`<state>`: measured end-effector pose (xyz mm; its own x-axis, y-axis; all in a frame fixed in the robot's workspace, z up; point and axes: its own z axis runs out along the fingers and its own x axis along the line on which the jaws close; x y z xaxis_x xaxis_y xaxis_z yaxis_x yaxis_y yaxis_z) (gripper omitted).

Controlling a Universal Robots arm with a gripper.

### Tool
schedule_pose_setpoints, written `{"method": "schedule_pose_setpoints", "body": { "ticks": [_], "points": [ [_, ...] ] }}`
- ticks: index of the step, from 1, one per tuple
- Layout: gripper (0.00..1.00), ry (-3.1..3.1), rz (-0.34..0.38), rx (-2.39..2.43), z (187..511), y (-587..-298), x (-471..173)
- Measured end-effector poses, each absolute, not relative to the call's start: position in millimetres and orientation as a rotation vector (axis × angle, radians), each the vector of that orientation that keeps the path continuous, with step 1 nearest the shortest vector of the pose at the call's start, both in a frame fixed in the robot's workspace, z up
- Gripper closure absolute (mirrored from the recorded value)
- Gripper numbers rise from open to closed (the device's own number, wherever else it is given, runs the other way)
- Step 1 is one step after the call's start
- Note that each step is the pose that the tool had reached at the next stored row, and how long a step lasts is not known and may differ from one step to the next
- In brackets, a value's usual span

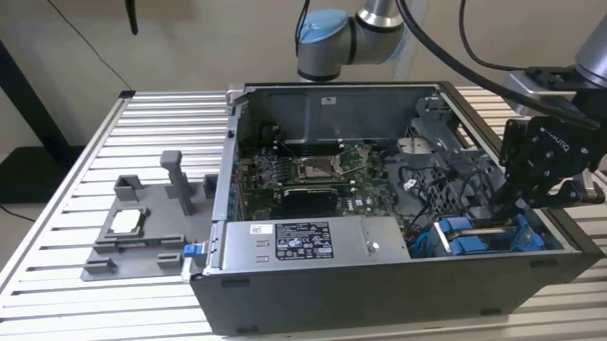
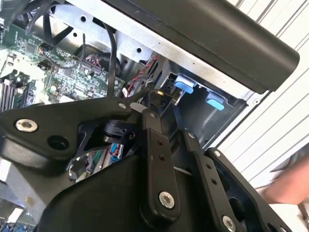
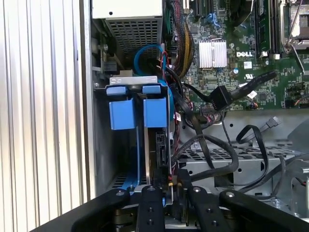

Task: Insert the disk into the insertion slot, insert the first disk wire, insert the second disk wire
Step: 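Insert the first disk wire, then insert the second disk wire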

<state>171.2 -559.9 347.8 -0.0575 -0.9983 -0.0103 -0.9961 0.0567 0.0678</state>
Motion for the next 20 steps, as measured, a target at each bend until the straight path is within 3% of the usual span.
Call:
{"method": "schedule_pose_setpoints", "body": {
  "ticks": [20],
  "points": [
    [0.73, -2.254, -0.087, 2.13, 367.0, -559.3, 171.4]
  ]
}}
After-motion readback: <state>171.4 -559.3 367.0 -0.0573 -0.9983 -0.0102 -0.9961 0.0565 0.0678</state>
